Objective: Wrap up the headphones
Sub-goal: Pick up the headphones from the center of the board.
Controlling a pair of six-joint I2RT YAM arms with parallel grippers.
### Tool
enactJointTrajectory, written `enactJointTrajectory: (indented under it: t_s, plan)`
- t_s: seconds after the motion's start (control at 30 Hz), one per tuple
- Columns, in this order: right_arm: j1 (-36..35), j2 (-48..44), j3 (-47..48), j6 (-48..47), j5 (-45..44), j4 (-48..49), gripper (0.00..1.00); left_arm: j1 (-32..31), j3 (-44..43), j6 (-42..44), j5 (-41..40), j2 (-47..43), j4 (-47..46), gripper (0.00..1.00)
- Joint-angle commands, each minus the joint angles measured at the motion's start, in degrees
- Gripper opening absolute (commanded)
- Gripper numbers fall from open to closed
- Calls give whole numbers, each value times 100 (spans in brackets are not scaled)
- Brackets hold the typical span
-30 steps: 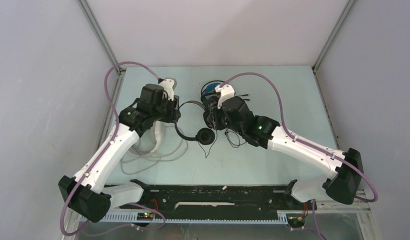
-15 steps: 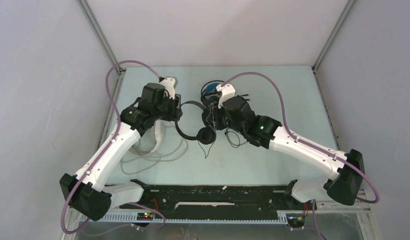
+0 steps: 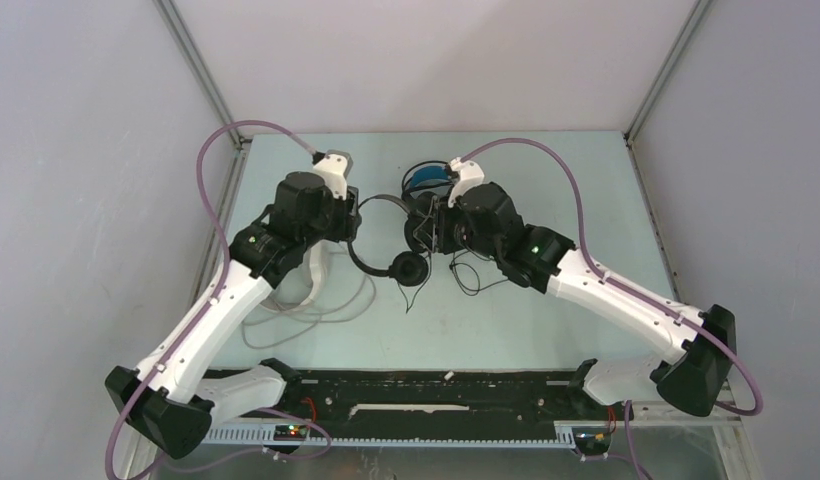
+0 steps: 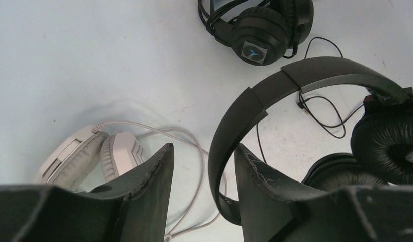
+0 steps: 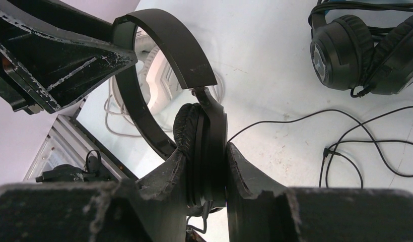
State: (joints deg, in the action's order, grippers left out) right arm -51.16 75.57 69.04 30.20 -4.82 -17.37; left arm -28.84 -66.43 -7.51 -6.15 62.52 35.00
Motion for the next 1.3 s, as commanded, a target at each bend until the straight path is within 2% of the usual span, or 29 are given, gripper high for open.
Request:
enactJointTrajectory:
  t_s: [0.0,0.43,0.7,0.8,0.9,1.03,1.13,1.2,1.27]
  plan:
    - [46,-273,49,236,198,442,14,-86,123,223,-450,-117,-120,50]
    - [-45,-351,49,314,274,613,14,-87,-38,151,-646,94,-96,40]
    - [-62,-325,49,364,328,589,14,-95,135,203,-517,109,-260,43]
    - [-54,-324,49,403,391,632,14,-95,159,210,-310,148,-342,53]
    - [-52,-364,49,442,398,630,14,-95,293,119,-132,42,-557,53]
    - [-46,-410,49,452,375,578,14,-95,336,100,-140,-10,-500,38]
    - [-52,-428,49,477,374,540,14,-95,373,85,-116,-108,-517,23]
    - [-49,-441,49,490,412,540,14,-95,394,47,-120,-183,-538,7]
    - [-66,-450,38,374,418,564,17,-95,394,-22,-116,-254,-548,0]
